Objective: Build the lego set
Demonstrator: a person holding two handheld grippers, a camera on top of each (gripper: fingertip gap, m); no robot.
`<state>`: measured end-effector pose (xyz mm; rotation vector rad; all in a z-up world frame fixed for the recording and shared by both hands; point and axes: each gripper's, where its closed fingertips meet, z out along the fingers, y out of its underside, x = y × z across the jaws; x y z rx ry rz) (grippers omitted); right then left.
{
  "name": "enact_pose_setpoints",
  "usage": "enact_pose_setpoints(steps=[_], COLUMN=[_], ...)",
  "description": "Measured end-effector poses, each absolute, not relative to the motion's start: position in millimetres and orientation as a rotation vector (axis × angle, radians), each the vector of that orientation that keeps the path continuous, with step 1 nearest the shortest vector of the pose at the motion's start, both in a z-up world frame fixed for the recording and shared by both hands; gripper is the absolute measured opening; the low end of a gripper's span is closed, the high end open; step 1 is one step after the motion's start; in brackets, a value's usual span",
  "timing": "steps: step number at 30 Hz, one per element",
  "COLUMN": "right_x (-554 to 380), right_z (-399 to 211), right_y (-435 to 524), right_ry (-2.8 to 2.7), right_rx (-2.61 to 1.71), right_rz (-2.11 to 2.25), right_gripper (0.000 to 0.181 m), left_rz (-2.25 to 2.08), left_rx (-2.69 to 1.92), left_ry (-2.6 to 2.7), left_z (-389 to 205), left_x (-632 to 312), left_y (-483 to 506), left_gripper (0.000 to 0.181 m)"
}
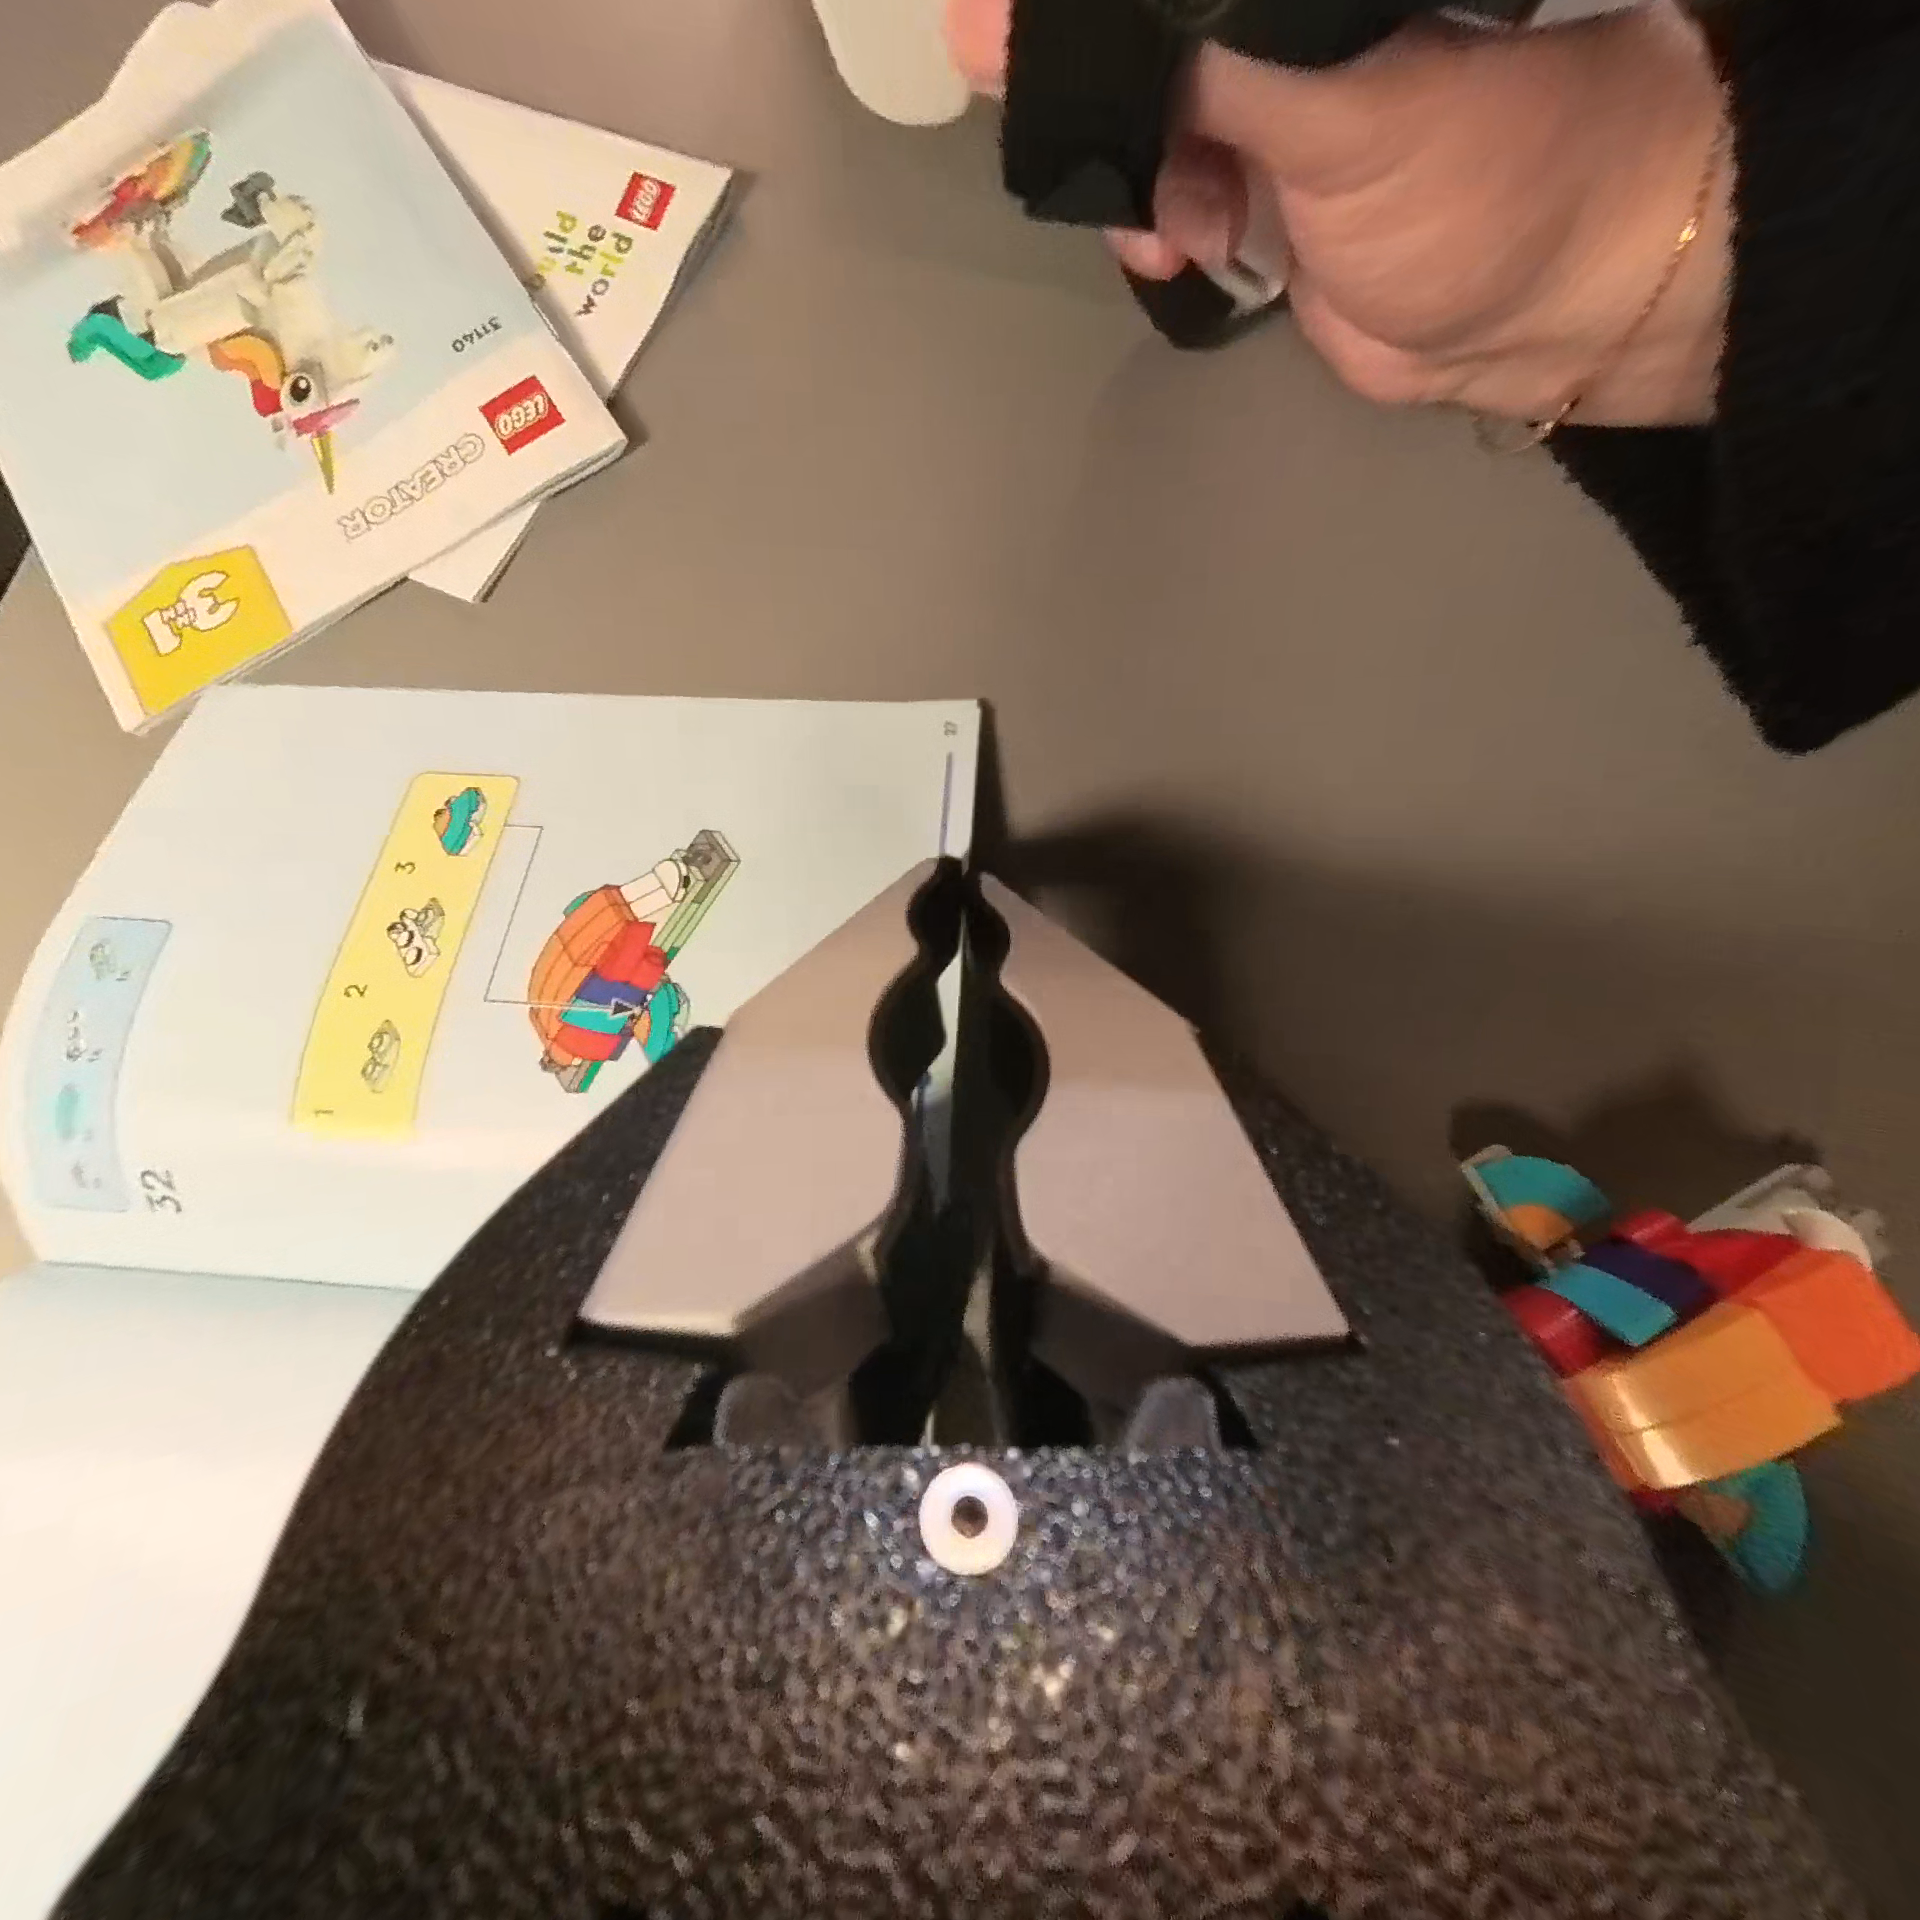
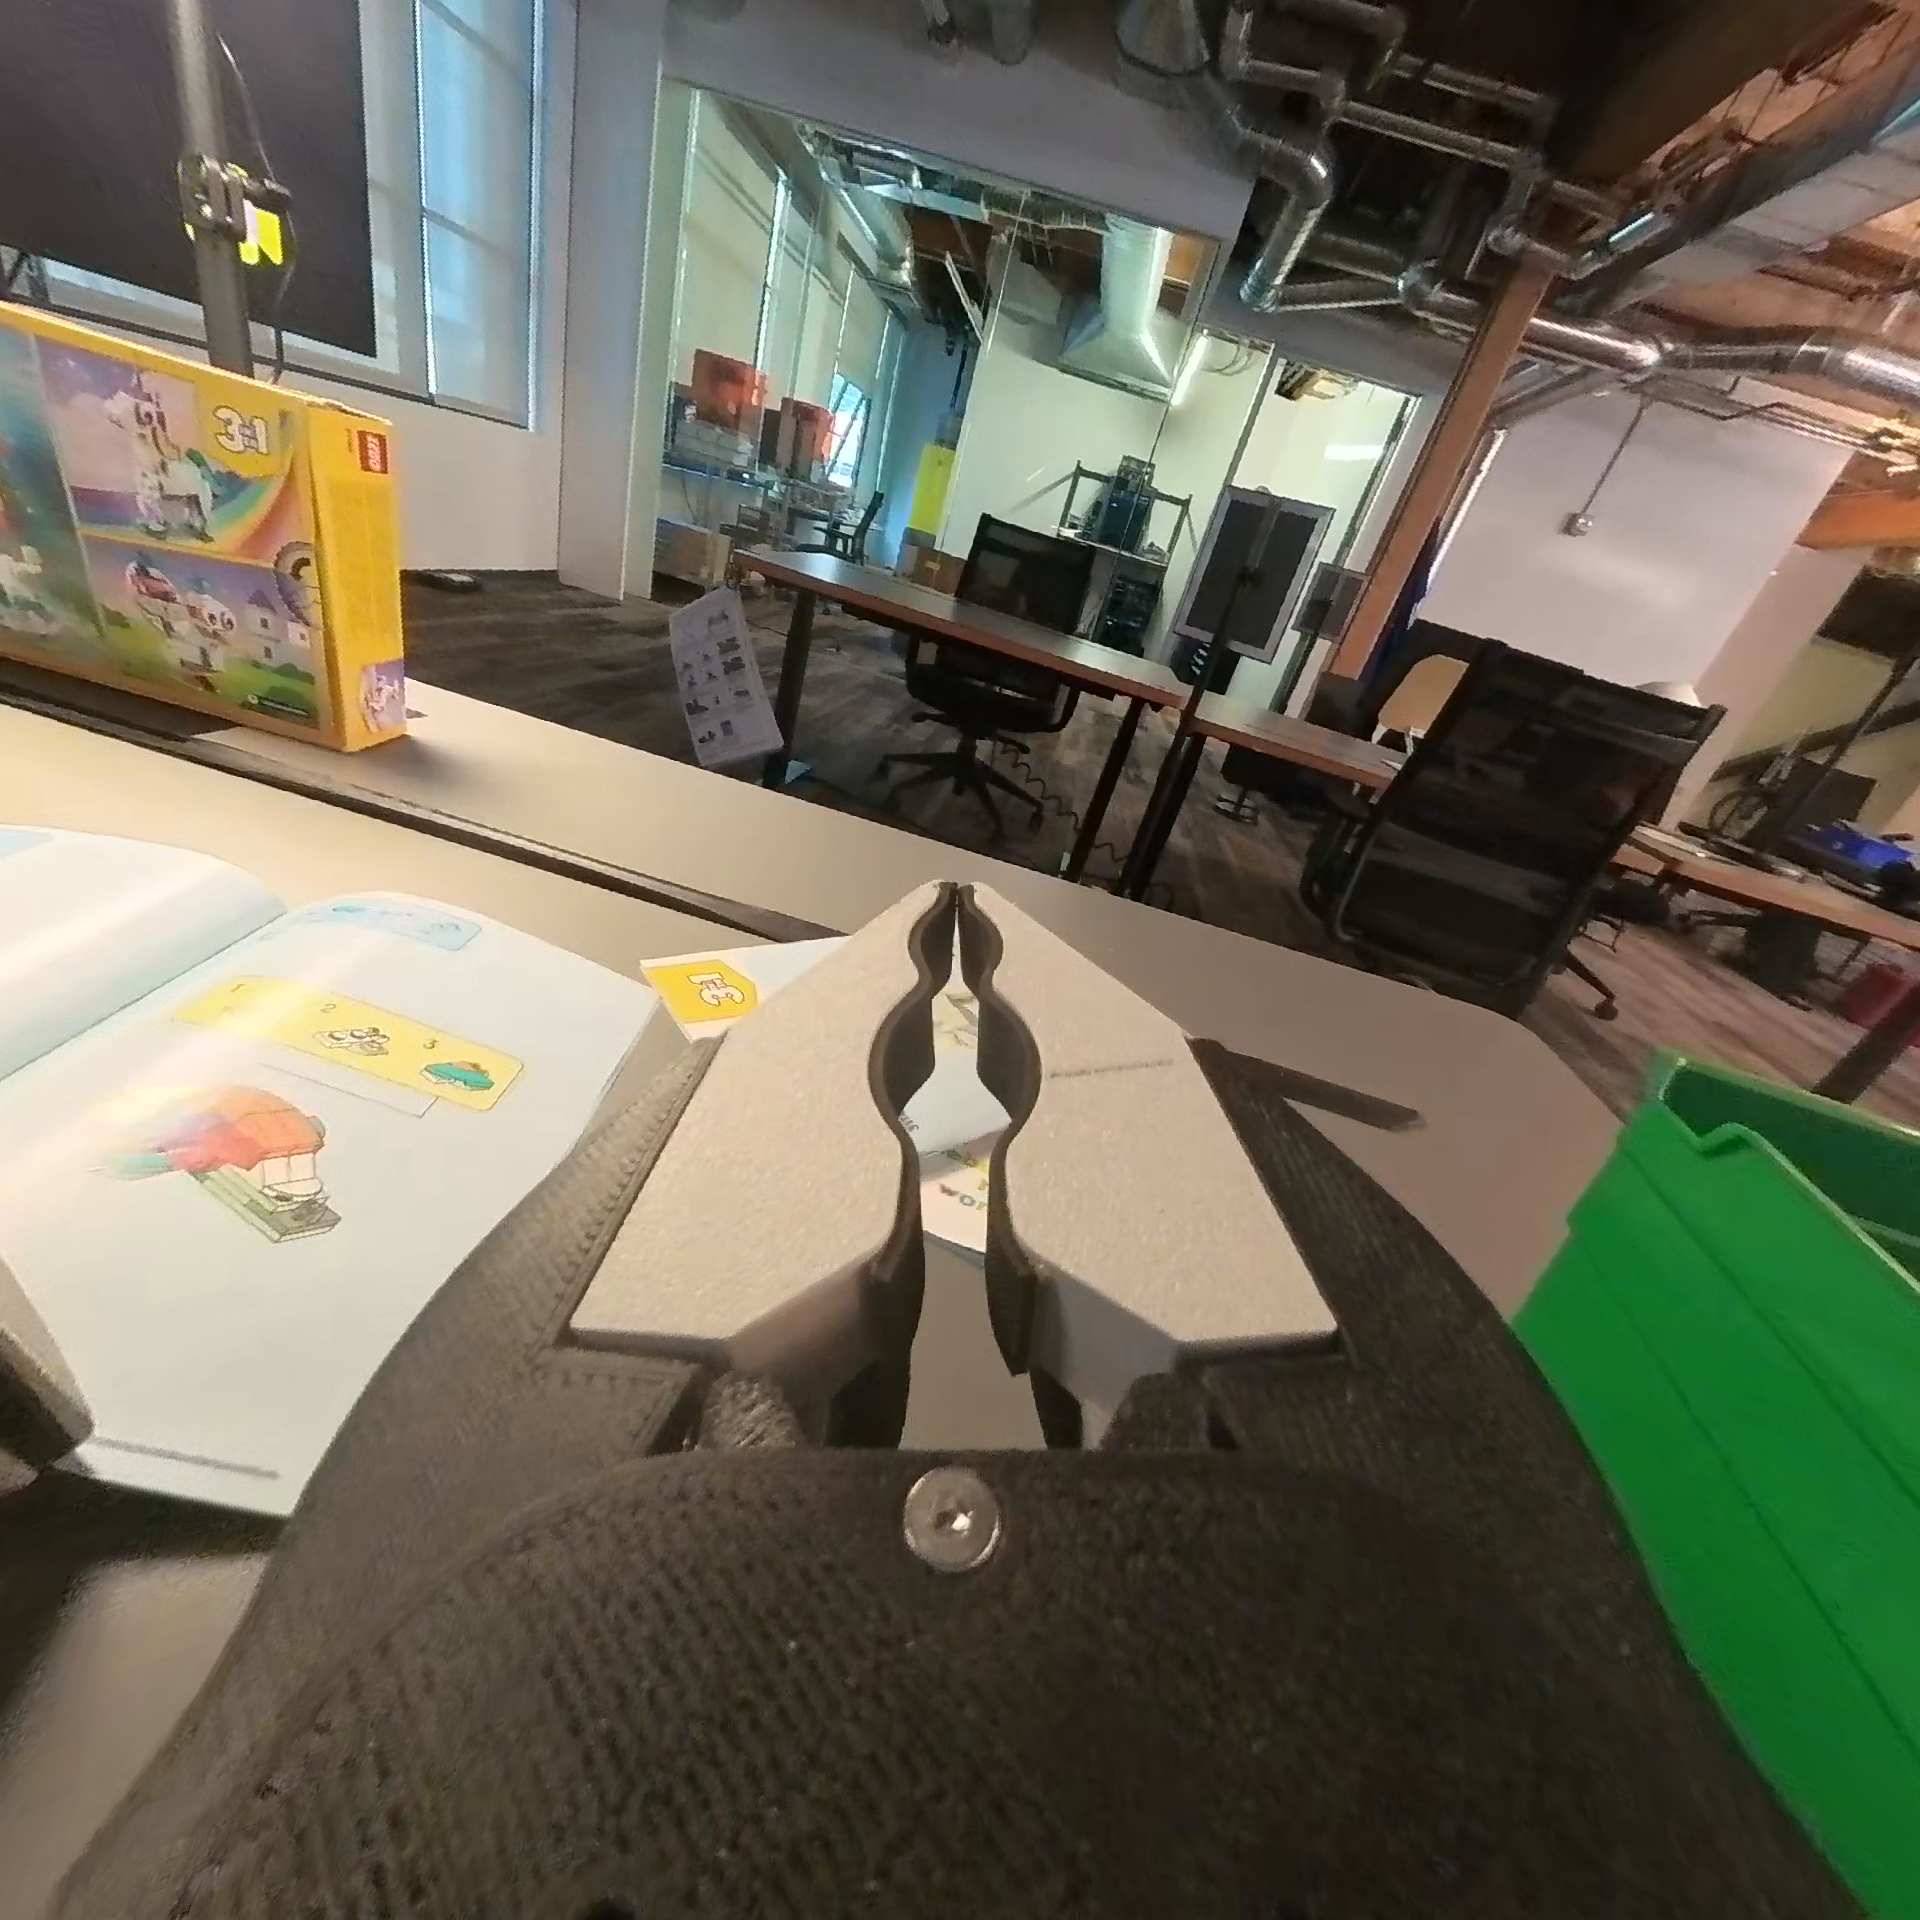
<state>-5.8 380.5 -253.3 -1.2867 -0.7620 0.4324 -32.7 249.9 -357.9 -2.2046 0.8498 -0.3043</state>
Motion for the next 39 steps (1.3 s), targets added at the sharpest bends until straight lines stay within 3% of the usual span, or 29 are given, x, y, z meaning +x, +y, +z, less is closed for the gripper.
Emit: enact_pose_setpoints(steps=[15,22,32,34,37,39], right_x=[-22,-19,-44,-57,-81,-100], right_z=[-242,-249,-344,-341,-324,-313], right_y=[331,325,285,278,268,259], right_ry=[-0.924,-1.008,-1.749,-1.754,-1.685,-1.652], right_rx=[-1.066,-1.051,-1.335,-1.300,-1.245,-1.175], right_rz=[0.687,0.612,0.656,0.664,0.737,0.777], right_gripper=[0.004,0.001,0.000,0.000,0.000,0.000], left_rz=[-0.887,-1.091,-1.155,-1.036,-0.516,-0.089], left_rx=[-2.037,-1.972,-1.891,-1.824,-1.586,-1.399], left_ry=[0.464,0.346,0.383,0.332,0.237,0.123], left_z=[-332,-320,-308,-297,-241,-201], left_x=[-43,-50,-47,-59,-104,-148], left_y=[251,251,244,249,246,218], left_gripper=[0.000,0.000,0.000,0.000,0.018,0.014])
